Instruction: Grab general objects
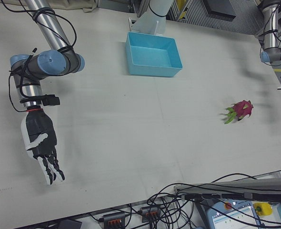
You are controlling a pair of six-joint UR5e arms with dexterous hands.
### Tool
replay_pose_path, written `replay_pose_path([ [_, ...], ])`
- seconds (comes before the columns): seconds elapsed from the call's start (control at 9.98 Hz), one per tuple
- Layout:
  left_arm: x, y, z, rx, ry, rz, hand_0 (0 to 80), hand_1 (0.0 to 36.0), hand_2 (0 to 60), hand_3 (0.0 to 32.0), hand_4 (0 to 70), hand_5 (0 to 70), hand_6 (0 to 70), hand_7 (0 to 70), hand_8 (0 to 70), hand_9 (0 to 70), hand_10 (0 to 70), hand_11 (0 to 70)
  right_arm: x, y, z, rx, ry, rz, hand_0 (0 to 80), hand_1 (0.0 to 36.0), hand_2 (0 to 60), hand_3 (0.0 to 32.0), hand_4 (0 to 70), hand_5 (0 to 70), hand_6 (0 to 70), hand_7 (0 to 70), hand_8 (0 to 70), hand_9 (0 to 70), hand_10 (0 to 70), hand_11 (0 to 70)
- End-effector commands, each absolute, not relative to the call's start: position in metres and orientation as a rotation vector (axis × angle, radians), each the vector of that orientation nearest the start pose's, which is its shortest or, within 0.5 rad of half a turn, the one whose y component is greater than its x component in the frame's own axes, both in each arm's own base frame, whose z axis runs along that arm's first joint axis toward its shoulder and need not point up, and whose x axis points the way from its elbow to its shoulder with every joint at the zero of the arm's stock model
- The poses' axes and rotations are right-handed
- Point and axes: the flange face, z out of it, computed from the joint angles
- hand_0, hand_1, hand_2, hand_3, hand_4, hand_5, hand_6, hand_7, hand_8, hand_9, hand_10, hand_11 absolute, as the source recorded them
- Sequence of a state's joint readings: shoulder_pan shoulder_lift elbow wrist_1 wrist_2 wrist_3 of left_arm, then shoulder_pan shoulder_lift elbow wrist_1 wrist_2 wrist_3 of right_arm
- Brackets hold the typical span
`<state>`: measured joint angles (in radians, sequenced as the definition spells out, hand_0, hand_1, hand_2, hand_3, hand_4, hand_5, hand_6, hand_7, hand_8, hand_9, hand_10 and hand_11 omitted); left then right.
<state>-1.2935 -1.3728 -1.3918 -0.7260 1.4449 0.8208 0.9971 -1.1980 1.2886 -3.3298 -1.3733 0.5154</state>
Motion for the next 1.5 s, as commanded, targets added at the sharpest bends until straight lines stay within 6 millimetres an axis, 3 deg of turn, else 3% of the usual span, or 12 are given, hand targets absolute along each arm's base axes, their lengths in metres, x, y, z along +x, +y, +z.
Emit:
replay_pose_path([
  [0.0,-0.018,-0.451,0.750,0.624,2.132,-1.365,80.0,36.0,60.0,0.0,42.8,0.0,16.1,33.7,2.9,5.3,8.7,17.3,-0.215,-0.614,0.632,0.866,1.862,-2.257,0.0,0.0,0.0,0.0,0.0,0.0,0.0,0.0,0.0,0.0,0.0,0.0],
  [0.1,-0.013,-0.457,0.727,0.615,2.127,-1.330,80.0,36.0,60.0,3.2,35.6,0.0,9.9,23.2,1.0,3.2,3.1,9.0,-0.215,-0.614,0.632,0.868,1.862,-2.258,0.0,0.0,0.0,0.0,0.0,0.0,0.0,0.0,0.0,0.0,0.0,0.0],
  [0.3,-0.002,-0.461,0.665,0.607,2.087,-1.196,80.0,36.0,60.0,32.0,0.0,0.0,0.0,0.0,0.0,0.0,0.0,0.0,-0.215,-0.615,0.631,0.867,1.863,-2.256,0.0,0.0,0.0,0.0,0.0,0.0,0.0,0.0,0.0,0.0,0.0,0.0],
  [0.4,0.004,-0.458,0.658,0.593,2.029,-1.137,80.0,36.0,60.0,32.0,0.0,0.0,0.0,0.0,0.0,0.0,0.0,0.0,-0.215,-0.614,0.632,0.866,1.862,-2.257,0.0,0.0,0.0,0.0,0.0,0.0,0.0,0.0,0.0,0.0,0.0,0.0],
  [0.5,0.007,-0.455,0.661,0.565,1.997,-1.133,62.0,35.7,52.2,32.0,0.0,0.0,0.0,0.0,0.0,0.0,0.0,0.0,-0.215,-0.614,0.631,0.869,1.863,-2.257,0.0,0.0,0.0,0.0,0.0,0.0,0.0,0.0,0.0,0.0,0.0,0.0],
  [0.7,0.006,-0.458,0.660,0.530,2.023,-1.176,30.7,3.1,4.9,32.0,0.0,0.0,0.0,0.0,0.0,0.0,0.0,0.0,-0.215,-0.615,0.631,0.867,1.863,-2.256,0.0,0.0,0.0,0.0,0.0,0.0,0.0,0.0,0.0,0.0,0.0,0.0],
  [0.9,0.006,-0.461,0.658,0.562,2.047,-1.204,0.0,0.0,0.0,32.0,0.0,0.0,0.0,0.0,0.0,0.0,0.0,0.0,-0.215,-0.614,0.632,0.866,1.862,-2.257,0.0,0.0,0.0,0.0,0.0,0.0,0.0,0.0,0.0,0.0,0.0,0.0],
  [1.0,0.003,-0.463,0.664,0.596,2.061,-1.243,21.1,0.0,0.0,32.0,0.0,0.0,0.0,0.0,0.0,0.0,0.0,0.0,-0.215,-0.615,0.631,0.867,1.863,-2.256,0.0,0.0,0.0,0.0,0.0,0.0,0.0,0.0,0.0,0.0,0.0,0.0],
  [1.1,-0.002,-0.467,0.685,0.602,2.077,-1.311,48.0,9.4,0.0,32.0,0.0,0.0,0.0,0.0,0.0,0.0,0.0,0.0,-0.215,-0.615,0.631,0.867,1.863,-2.256,0.0,0.0,0.0,0.0,0.0,0.0,0.0,0.0,0.0,0.0,0.0,0.0],
  [1.2,-0.008,-0.468,0.711,0.599,2.068,-1.410,53.4,22.0,15.5,25.6,0.0,0.0,0.0,0.0,0.0,0.0,0.0,0.0,-0.215,-0.614,0.632,0.866,1.862,-2.257,0.0,0.0,0.0,0.0,0.0,0.0,0.0,0.0,0.0,0.0,0.0,0.0],
  [1.3,-0.016,-0.466,0.722,0.650,2.039,-1.497,46.6,11.9,7.3,22.2,0.0,0.0,0.0,0.0,0.0,0.0,0.0,0.0,-0.215,-0.615,0.631,0.867,1.863,-2.256,0.0,0.0,0.0,0.0,0.0,0.0,0.0,0.0,0.0,0.0,0.0,0.0],
  [1.4,-0.020,-0.464,0.726,0.678,2.003,-1.544,46.2,11.4,6.2,20.4,0.0,0.0,0.0,0.0,0.0,0.0,0.0,0.0,-0.215,-0.614,0.631,0.869,1.863,-2.257,0.0,0.0,0.0,0.0,0.0,0.0,0.0,0.0,0.0,0.0,0.0,0.0],
])
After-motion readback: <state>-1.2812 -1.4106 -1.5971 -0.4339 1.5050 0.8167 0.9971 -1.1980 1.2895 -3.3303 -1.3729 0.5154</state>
